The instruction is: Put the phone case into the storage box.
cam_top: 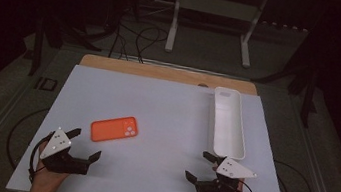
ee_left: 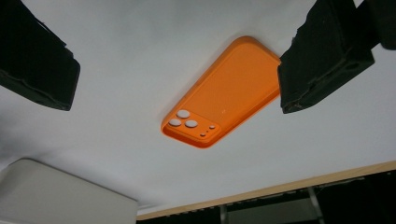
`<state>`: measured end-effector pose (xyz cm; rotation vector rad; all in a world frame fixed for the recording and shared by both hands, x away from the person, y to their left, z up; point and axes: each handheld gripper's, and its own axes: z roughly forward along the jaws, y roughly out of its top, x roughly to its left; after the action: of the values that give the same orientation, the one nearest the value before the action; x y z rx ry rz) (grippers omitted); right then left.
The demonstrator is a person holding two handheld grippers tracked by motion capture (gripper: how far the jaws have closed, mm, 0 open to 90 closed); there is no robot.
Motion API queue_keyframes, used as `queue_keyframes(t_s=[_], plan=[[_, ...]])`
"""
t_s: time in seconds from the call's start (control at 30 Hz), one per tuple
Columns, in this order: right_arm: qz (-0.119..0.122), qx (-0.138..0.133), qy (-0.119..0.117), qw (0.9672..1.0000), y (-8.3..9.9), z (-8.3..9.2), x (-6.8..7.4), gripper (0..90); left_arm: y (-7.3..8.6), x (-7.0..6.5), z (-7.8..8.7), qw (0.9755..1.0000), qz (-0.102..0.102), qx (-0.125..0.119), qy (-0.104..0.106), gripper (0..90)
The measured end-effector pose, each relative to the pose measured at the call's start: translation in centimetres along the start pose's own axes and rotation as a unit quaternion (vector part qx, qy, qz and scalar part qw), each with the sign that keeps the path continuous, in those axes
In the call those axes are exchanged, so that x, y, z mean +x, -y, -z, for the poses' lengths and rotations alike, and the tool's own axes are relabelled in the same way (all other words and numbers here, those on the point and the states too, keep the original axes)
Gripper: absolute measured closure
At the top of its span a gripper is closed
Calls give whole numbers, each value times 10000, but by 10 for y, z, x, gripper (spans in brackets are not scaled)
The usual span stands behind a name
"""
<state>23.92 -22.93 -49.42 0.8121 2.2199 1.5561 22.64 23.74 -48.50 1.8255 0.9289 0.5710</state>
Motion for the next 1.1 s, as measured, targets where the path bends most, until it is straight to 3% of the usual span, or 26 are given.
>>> queue_keyframes(t_s=[0.57, 0.87, 1.1], plan=[[-107, -10, -7, 9999, 0, -1, 0, 97, -3, 3, 1, 10000, 38, -60, -39, 0], [-252, -73, -14, 9997, 0, 3, -4, 97, -19, 5, 3, 9999, -88, -24, -109, 0], [-282, -65, -21, 9996, 1, 4, -5, 97, -30, 14, 7, 9998, -40, -88, -182, 0]])
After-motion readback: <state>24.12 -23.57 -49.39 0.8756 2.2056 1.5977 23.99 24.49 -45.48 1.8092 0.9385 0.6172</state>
